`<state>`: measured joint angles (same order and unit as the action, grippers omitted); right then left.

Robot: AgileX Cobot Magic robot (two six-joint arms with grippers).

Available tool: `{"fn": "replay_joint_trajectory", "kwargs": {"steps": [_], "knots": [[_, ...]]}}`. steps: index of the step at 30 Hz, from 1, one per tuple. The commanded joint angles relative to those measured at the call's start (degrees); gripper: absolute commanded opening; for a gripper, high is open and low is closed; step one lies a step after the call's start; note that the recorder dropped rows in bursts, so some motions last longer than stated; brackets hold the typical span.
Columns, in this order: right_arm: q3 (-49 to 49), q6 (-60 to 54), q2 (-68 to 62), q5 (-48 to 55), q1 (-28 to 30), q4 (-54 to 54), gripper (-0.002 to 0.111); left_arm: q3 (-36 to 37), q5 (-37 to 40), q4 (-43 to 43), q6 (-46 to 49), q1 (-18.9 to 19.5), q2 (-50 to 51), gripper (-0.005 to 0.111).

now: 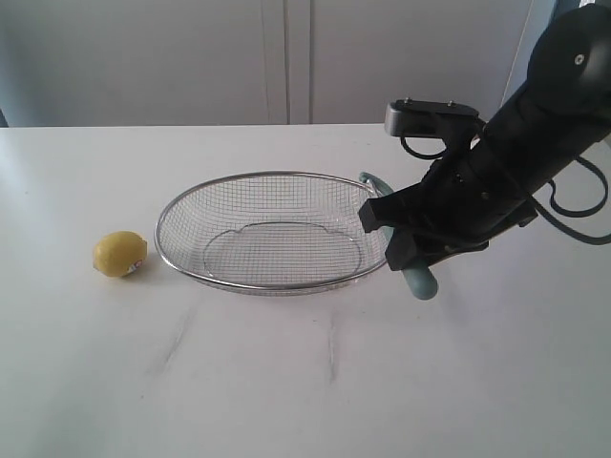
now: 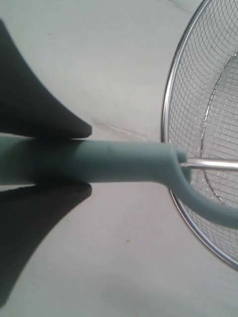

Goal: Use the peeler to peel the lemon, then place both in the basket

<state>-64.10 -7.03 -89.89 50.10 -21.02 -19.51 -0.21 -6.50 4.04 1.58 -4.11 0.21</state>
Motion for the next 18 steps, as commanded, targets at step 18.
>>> {"fn": "replay_joint_trajectory", "kwargs": {"steps": [18], "knots": [[0.25,-0.33,0.62,-0.44,0.37,-0.56,0.0,0.21,-8.22,-0.35,-0.02,0.06,-0.21,0.0]]}}
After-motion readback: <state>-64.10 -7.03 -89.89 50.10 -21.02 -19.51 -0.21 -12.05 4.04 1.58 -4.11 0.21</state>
